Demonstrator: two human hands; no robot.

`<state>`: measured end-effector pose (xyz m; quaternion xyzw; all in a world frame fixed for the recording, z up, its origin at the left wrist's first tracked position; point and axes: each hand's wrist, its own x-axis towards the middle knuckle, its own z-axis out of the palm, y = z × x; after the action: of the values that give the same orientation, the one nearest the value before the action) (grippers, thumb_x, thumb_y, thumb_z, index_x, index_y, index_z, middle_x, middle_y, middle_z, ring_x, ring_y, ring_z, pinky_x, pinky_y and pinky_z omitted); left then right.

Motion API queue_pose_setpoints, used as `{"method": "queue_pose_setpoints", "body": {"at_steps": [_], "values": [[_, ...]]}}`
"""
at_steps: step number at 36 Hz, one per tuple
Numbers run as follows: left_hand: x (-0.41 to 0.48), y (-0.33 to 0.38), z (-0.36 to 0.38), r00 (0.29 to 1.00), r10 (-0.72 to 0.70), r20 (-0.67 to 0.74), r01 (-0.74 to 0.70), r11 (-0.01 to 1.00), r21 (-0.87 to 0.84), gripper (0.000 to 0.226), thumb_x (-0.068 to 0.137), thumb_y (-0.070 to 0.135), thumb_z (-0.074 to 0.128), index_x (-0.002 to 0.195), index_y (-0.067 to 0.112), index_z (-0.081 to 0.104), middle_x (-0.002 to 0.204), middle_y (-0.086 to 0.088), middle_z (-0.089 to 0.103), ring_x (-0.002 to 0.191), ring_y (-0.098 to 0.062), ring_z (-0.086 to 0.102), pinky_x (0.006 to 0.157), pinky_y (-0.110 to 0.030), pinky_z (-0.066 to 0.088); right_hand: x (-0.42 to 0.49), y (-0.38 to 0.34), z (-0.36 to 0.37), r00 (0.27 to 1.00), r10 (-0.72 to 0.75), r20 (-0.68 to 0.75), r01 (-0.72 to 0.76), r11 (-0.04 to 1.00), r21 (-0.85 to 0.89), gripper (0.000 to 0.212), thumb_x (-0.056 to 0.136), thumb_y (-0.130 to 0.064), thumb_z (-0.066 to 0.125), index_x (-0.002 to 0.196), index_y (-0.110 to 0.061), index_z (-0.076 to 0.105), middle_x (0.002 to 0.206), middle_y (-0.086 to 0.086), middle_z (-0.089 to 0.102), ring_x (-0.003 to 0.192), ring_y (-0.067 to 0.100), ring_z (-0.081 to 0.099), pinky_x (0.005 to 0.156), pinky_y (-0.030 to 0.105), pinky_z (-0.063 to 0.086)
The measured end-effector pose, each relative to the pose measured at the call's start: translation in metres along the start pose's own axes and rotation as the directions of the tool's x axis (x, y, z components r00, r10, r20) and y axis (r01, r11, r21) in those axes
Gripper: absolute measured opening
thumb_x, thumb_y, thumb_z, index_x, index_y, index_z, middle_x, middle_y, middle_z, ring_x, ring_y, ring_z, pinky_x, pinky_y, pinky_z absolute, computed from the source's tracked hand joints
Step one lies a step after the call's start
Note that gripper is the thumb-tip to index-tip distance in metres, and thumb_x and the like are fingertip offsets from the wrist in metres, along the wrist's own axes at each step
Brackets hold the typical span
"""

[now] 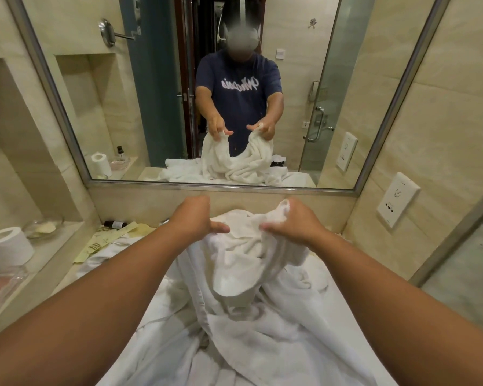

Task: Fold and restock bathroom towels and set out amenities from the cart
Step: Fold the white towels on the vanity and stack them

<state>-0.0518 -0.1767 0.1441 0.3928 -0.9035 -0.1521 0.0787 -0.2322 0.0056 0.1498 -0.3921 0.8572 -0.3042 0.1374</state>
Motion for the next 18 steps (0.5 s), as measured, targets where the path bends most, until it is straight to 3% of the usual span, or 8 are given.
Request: {"method": "queue_pose_setpoints", "body": {"at_steps": [2,4,6,9,11,13,15,18], "values": [[-0.003,-0.001,-0.003,0.993,0.023,0.114,-0.034,0.995,0.090,0.075,0.059,0.068,0.089,0.096,0.016,0.050,0.094,-0.003,0.059,0.090,-0.025,0.058,0.078,-0.037,0.051,-0.003,0.004,0.006,0.982,-0.017,0.187,0.059,0.973,-0.221,0.093,0.051,-0.050,0.098,0.119,-0.018,0.044,0.113,0.001,0.051,0.101,0.022,0.055,0.083,0.037,0.050],[-0.008,-0.002,-0.006,0.967,0.067,0.247,-0.112,0.979,0.173,0.081,0.057,0.067,0.091,0.107,0.015,0.053,0.102,-0.001,0.061,0.097,-0.025,0.059,0.082,-0.036,0.051,-0.005,0.008,0.012,0.962,0.012,0.274,0.125,0.870,-0.476,0.097,0.050,-0.042,0.100,0.123,-0.018,0.040,0.118,0.006,0.049,0.101,0.026,0.055,0.084,0.038,0.053],[-0.013,-0.004,-0.009,0.928,0.091,0.362,-0.177,0.961,0.211,0.087,0.057,0.064,0.092,0.118,0.014,0.054,0.110,0.002,0.061,0.101,-0.024,0.059,0.086,-0.035,0.051,-0.008,0.010,0.016,0.950,0.043,0.310,0.175,0.748,-0.640,0.084,0.060,-0.033,0.096,0.122,-0.014,0.043,0.120,0.011,0.053,0.100,0.028,0.059,0.080,0.035,0.054],[-0.015,-0.009,-0.013,0.874,0.084,0.478,-0.216,0.949,0.228,0.084,0.057,0.058,0.095,0.117,0.020,0.050,0.110,0.007,0.056,0.099,-0.021,0.056,0.082,-0.032,0.046,-0.010,0.012,0.017,0.926,0.075,0.371,0.242,0.638,-0.731,0.052,0.079,-0.023,0.083,0.122,-0.011,0.056,0.118,0.009,0.063,0.098,0.027,0.063,0.076,0.031,0.047],[-0.015,-0.012,-0.017,0.846,0.067,0.528,-0.241,0.933,0.268,0.083,0.054,0.056,0.097,0.113,0.024,0.047,0.119,0.006,0.058,0.102,-0.020,0.056,0.083,-0.032,0.045,-0.009,0.016,0.017,0.915,0.088,0.393,0.256,0.625,-0.737,0.040,0.086,-0.023,0.075,0.122,-0.012,0.062,0.114,0.006,0.064,0.094,0.026,0.060,0.077,0.030,0.046],[-0.016,-0.011,-0.021,0.817,0.040,0.575,-0.279,0.901,0.333,0.082,0.057,0.051,0.098,0.118,0.024,0.051,0.119,0.006,0.058,0.103,-0.020,0.056,0.085,-0.032,0.046,-0.007,0.022,0.017,0.903,0.149,0.402,0.201,0.680,-0.705,0.037,0.087,-0.026,0.073,0.120,-0.014,0.062,0.108,0.005,0.062,0.093,0.024,0.059,0.081,0.031,0.050],[-0.018,-0.009,-0.024,0.780,-0.002,0.626,-0.310,0.867,0.389,0.069,0.064,0.042,0.096,0.117,0.024,0.056,0.107,0.008,0.060,0.099,-0.019,0.058,0.083,-0.032,0.050,-0.003,0.030,0.015,0.870,0.232,0.436,0.100,0.782,-0.616,0.043,0.074,-0.032,0.080,0.110,-0.015,0.064,0.102,0.002,0.066,0.092,0.022,0.065,0.086,0.036,0.058],[-0.017,-0.011,-0.022,0.719,-0.003,0.695,-0.305,0.898,0.319,0.040,0.070,0.025,0.092,0.091,0.028,0.058,0.085,0.012,0.061,0.084,-0.018,0.061,0.073,-0.033,0.056,0.000,0.036,0.004,0.740,0.302,0.601,-0.128,0.940,-0.316,0.058,0.062,-0.026,0.090,0.115,-0.009,0.072,0.110,0.008,0.076,0.099,0.027,0.074,0.091,0.045,0.061]]}}
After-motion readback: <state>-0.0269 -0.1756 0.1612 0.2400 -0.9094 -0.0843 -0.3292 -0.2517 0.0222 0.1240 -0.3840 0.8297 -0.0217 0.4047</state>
